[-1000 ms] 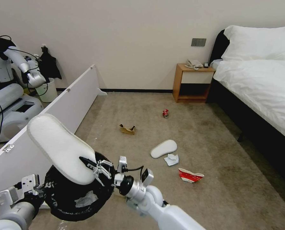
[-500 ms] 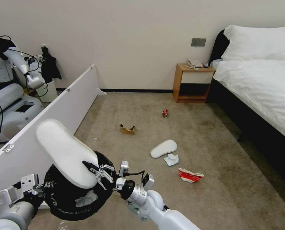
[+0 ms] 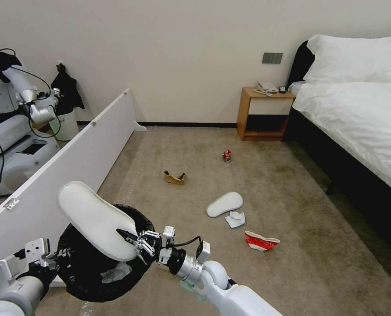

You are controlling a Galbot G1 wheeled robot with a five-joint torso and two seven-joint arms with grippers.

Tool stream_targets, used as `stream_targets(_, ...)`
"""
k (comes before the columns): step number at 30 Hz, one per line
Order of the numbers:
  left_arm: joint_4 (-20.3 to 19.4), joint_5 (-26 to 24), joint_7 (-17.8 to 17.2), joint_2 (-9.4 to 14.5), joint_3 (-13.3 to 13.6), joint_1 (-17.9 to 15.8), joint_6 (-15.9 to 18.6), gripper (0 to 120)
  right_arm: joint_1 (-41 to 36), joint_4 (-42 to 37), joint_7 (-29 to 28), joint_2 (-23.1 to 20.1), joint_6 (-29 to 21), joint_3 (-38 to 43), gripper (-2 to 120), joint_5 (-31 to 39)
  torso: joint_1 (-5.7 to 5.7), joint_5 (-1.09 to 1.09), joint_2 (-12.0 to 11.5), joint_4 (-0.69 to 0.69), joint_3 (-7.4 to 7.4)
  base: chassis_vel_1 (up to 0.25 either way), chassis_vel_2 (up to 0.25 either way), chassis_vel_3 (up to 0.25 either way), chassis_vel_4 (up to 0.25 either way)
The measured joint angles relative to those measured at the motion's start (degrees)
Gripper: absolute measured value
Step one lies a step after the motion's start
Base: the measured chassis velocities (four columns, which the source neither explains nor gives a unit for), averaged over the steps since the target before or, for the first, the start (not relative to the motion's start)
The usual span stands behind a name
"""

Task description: Pick up the trash bin, then pick up the garbage from the floor and place it into the trash bin.

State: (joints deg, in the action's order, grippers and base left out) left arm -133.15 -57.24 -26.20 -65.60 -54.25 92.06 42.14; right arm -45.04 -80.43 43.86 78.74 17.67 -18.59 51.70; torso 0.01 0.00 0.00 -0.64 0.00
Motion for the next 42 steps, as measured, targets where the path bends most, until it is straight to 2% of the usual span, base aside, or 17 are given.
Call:
stream_targets(4, -0.02, -0.09, 0.02, 0.05, -0.10, 0.07, 0.00, 2, 0.20, 1.57, 0.54, 0.64, 2.57, 0.21, 5, -5.37, 0.00, 0.00, 0.00, 0.00, 0.00, 0.000, 0.000, 0.000, 0.000)
stream_targets(20, -0.14, -0.22, 0.05, 0.13, -0.21, 0.13, 0.00, 2, 0.65, 3.51, 3.34, 0.93, 4.76, 1.95, 5, -15.92, 0.00, 0.00, 0.00, 0.00, 0.00, 0.000, 0.000, 0.000, 0.000)
stream_targets(34, -0.11, 0.10, 0.00, 0.04, 0.30, 0.15, 0.00, 2, 0.68, 3.87, 3.61, 1.00, 5.41, 4.05, 5, -18.65, 0.00, 0.00, 0.00, 0.00, 0.00, 0.000, 0.000, 0.000, 0.000)
stream_targets(42, -0.09, 0.20, -0.06, -0.01, 0.61, 0.16, 0.00, 2, 1.57, 4.74, 1.38, 1.64, 6.66, 5.54, 5, -19.97, 0.00, 0.00, 0.00, 0.00, 0.00, 0.000, 0.000, 0.000, 0.000)
